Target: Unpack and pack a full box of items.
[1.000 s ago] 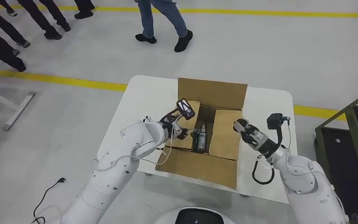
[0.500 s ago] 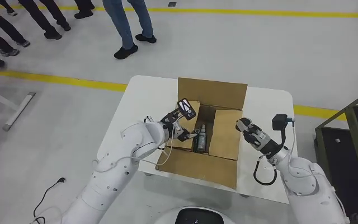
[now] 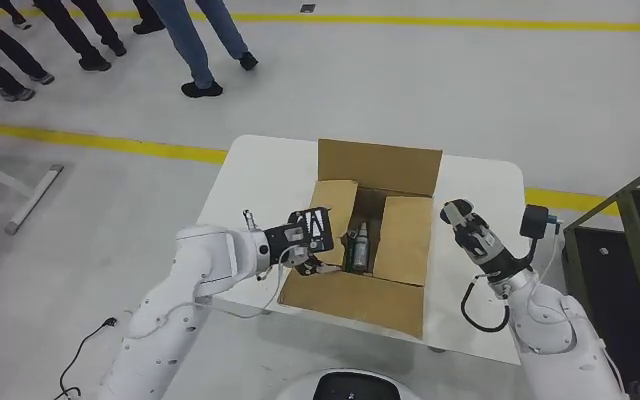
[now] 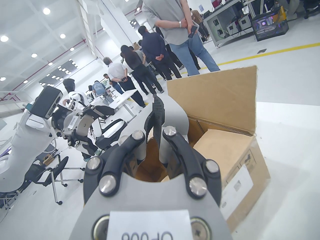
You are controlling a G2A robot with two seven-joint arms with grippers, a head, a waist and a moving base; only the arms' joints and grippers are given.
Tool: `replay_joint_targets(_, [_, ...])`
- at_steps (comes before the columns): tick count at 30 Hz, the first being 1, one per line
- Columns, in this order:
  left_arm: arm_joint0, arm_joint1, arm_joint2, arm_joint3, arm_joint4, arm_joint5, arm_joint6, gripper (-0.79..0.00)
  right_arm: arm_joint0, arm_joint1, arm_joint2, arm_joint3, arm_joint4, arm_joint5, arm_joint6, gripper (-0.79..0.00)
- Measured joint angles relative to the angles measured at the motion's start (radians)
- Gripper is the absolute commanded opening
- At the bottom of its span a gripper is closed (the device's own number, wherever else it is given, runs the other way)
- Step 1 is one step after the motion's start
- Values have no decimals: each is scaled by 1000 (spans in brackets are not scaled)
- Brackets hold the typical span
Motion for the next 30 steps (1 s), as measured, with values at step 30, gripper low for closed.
replay_joint_targets(30, [160, 129, -130, -155, 154, -28, 144, 0, 15, -1, -27, 70, -25, -20, -41, -785])
